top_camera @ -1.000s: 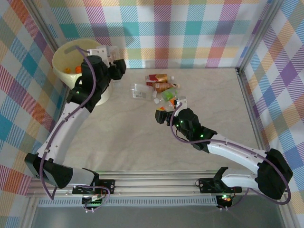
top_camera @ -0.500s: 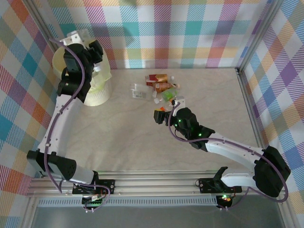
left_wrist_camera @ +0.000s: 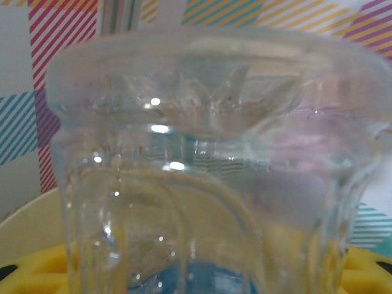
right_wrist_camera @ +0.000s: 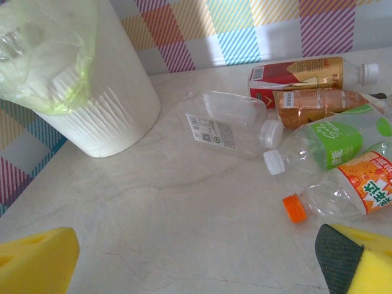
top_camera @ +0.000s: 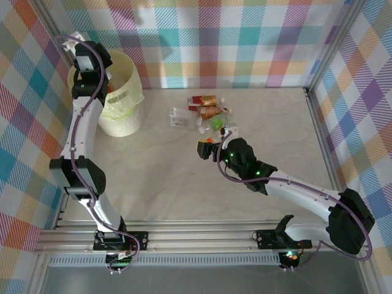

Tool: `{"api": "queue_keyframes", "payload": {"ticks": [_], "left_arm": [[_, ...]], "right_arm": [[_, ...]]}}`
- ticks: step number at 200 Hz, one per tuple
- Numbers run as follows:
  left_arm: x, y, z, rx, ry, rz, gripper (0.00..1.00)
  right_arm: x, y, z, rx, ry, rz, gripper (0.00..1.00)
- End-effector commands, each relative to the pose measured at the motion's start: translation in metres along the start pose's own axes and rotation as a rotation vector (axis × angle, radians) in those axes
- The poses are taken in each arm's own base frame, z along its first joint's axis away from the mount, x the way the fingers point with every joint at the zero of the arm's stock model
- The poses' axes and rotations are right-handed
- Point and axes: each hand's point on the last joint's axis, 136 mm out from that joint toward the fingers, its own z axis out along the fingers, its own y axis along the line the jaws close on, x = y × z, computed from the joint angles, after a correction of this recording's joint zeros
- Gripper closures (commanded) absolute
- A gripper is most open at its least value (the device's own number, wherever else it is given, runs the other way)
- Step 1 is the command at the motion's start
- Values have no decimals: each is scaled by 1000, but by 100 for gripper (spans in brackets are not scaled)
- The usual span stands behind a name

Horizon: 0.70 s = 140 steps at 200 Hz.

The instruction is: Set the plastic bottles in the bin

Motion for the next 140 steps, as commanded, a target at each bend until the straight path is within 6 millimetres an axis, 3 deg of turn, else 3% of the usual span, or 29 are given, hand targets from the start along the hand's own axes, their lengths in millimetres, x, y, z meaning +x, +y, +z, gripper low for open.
{"api": "queue_keyframes", "payload": {"ticks": [1, 51, 64, 87, 140], "left_arm": [[-13, 6, 9, 2, -19, 82, 59], [26, -4, 34, 106, 55, 404, 52], [31, -7, 38, 129, 79, 433, 42], [44, -15, 42, 183, 170, 457, 17], [35, -21, 29, 208, 198, 347, 0]], "right_arm": [[-14, 6, -3, -14, -21, 2, 0], [-14, 3, -5, -2, -23, 3, 0], [-14, 2, -5, 4, -25, 2, 0], [-15, -4, -5, 32, -36, 8, 0], [-16, -15, -8, 76, -79, 43, 0]]}}
